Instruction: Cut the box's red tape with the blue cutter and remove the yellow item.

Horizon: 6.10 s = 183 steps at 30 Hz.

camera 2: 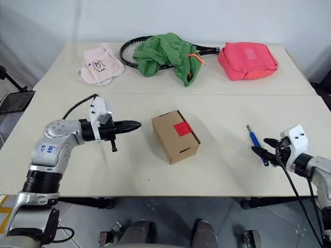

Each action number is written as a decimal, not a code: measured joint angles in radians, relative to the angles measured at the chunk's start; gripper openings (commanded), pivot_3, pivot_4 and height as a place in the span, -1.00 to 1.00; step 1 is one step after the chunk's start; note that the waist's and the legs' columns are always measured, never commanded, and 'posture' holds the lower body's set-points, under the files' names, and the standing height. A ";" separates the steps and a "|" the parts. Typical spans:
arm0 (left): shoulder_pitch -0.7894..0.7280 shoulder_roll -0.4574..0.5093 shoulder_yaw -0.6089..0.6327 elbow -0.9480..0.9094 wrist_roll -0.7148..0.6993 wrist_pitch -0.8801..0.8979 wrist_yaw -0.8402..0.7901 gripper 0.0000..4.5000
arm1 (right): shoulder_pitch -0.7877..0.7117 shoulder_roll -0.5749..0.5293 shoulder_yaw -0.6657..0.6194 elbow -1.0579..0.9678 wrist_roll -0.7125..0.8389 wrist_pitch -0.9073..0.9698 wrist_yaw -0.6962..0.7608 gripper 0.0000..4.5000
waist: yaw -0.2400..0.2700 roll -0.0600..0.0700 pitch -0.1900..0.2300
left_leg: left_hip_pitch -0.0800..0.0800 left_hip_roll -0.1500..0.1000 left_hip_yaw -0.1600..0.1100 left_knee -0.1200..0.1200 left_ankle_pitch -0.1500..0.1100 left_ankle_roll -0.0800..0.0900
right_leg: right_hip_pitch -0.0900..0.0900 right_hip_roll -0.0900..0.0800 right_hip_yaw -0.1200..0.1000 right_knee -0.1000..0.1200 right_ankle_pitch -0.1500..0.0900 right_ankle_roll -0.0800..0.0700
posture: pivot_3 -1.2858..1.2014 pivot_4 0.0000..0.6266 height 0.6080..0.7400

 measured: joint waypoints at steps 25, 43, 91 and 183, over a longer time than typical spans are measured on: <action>0.089 -0.120 -0.083 -0.010 0.035 0.050 0.194 -1.00 | -0.394 0.283 0.355 0.064 -0.261 -0.193 0.065 -0.99 | -0.021 0.001 0.000 | 0.009 0.001 0.003 -0.003 0.000 0.000 | 0.004 0.000 0.002 0.002 0.001 -0.001 | 0.03 -0.52 1.00; 0.102 -0.127 -0.151 -0.033 0.053 0.150 0.202 -1.00 | -0.232 0.332 0.446 -0.345 -0.233 0.103 0.122 -0.99 | -0.027 0.001 0.000 | 0.009 0.001 0.003 -0.003 0.000 0.000 | 0.004 0.000 0.002 0.003 0.001 -0.001 | 0.03 -0.52 1.00; -0.186 -0.127 -0.216 0.194 0.111 -0.147 -0.040 -1.00 | -0.764 0.376 0.246 -0.141 0.373 1.307 -0.596 0.98 | -0.025 0.001 0.000 | 0.005 0.001 0.005 -0.002 -0.001 0.000 | -0.002 0.000 0.001 0.003 0.001 -0.001 | 0.03 -0.52 1.00; -0.159 -0.148 -0.248 0.126 0.148 -0.124 -0.031 -1.00 | -0.789 0.418 0.359 0.288 0.145 1.218 -0.108 -0.99 | -0.033 0.004 -0.005 | 0.010 0.001 0.006 -0.004 -0.001 0.000 | 0.002 0.000 0.001 0.003 0.001 -0.001 | 0.03 -0.52 1.00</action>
